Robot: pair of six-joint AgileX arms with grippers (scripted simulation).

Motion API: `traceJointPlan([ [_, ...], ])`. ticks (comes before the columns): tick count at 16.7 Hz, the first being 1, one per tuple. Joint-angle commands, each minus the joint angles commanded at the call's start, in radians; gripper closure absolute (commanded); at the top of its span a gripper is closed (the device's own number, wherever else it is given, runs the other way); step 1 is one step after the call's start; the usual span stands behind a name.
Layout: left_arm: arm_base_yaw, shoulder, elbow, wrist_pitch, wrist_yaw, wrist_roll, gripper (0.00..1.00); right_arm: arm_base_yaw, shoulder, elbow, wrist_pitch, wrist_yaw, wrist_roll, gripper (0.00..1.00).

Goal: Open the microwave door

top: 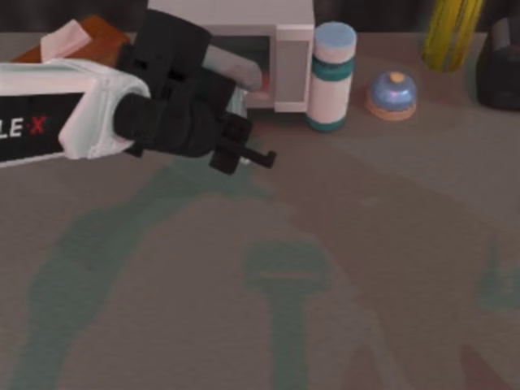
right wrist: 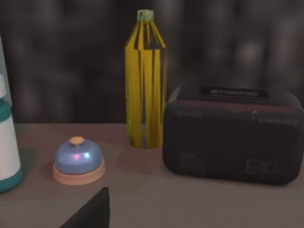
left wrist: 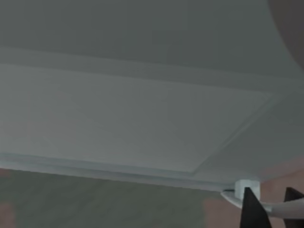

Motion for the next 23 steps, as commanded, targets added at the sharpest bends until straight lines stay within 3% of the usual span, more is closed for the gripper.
traceJointPlan([
  [9, 0.026, -0.025, -0.026, -0.002, 0.056, 0.065, 1.0, 0.0, 0.0, 0.0, 0.0, 0.0, 0.0, 0.0],
  [23, 0.028, -0.024, -0.03, -0.003, 0.058, 0.069, 1.0, 0.0, 0.0, 0.0, 0.0, 0.0, 0.0, 0.0],
])
